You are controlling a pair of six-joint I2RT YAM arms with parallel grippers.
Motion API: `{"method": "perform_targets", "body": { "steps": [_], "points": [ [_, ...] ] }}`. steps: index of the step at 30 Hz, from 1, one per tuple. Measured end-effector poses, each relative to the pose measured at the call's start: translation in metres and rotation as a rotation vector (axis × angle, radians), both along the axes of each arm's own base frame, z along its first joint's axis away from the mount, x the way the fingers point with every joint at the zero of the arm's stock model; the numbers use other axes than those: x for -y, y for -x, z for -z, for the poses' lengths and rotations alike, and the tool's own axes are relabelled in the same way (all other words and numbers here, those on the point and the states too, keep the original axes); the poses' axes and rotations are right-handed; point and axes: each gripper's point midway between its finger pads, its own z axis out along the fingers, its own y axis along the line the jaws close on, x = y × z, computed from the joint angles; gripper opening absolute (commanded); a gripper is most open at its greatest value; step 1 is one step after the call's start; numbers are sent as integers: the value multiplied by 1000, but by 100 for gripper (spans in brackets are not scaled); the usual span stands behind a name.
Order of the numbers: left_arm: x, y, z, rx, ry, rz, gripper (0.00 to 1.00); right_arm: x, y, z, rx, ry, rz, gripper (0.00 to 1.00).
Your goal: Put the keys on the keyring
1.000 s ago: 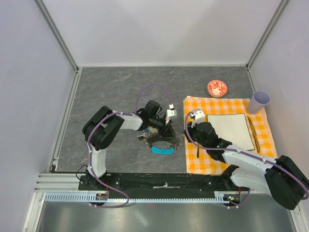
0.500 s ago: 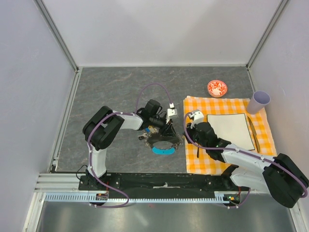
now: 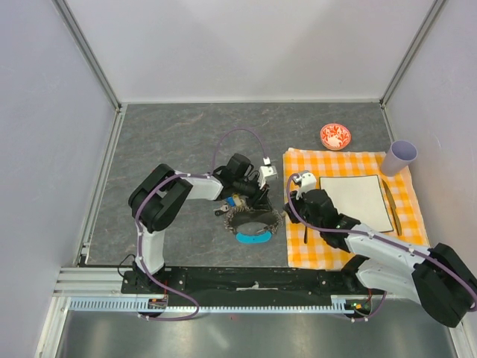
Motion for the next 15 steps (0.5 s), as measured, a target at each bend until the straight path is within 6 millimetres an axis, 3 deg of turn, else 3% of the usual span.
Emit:
{"method": "perform_targets", "body": {
  "steps": [4, 12, 15],
  "points": [
    [-14, 7, 2, -41, -39, -85, 32, -9, 5, -2, -22, -31, -44, 2],
    [-73, 47, 3, -119, -90, -302, 32, -48, 23, 7, -130, -82, -232, 2],
    [-81, 53, 3, -134, -84, -333, 32, -57, 26, 9, -146, -91, -279, 2]
  ]
}}
